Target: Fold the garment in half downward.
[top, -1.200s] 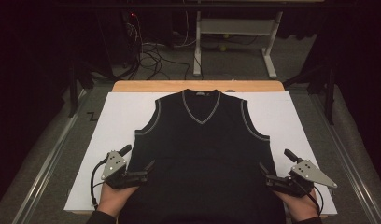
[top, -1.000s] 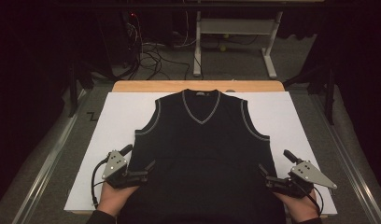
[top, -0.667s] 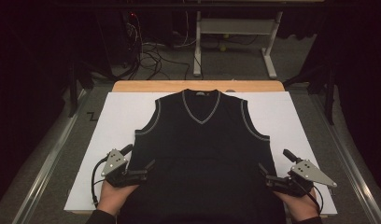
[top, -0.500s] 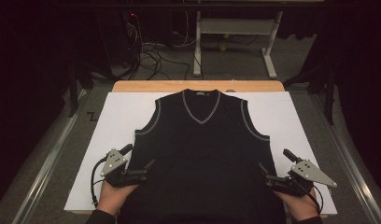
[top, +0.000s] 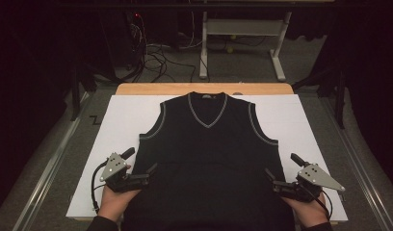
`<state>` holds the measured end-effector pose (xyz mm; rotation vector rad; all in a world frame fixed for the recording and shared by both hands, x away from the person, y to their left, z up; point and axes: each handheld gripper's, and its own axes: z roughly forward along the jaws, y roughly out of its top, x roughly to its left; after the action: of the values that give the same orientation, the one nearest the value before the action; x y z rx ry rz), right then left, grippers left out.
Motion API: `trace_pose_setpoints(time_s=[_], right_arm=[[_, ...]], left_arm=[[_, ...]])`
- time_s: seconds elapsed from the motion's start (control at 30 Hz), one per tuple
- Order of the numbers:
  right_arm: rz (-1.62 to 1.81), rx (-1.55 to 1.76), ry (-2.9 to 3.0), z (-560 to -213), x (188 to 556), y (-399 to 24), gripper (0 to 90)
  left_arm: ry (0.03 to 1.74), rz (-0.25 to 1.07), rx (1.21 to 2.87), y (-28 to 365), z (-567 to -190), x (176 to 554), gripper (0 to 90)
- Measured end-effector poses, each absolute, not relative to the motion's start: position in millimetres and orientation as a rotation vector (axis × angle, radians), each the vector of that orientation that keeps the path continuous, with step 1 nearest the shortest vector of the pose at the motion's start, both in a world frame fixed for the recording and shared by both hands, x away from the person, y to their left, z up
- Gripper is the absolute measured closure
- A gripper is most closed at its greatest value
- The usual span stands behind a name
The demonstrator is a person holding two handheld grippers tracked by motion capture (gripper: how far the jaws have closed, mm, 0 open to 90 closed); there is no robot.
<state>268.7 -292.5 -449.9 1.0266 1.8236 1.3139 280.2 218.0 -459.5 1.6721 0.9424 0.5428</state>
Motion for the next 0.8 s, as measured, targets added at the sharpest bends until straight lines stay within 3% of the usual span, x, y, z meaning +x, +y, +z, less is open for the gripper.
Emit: trace_pose_setpoints(time_s=[0.5, 0.8], right_arm=[[1.239, 1.057, 1.870, -451.8, 270.8, -291.5, 0.0], [1.200, 1.080, 1.911, -454.6, 273.2, -289.5, 0.2]], left_arm=[[1.002, 0.536, 1.744, 227.8, -456.9, 271.8, 0.0], [1.129, 0.472, 1.836, 236.5, -466.8, 278.4, 0.0]])
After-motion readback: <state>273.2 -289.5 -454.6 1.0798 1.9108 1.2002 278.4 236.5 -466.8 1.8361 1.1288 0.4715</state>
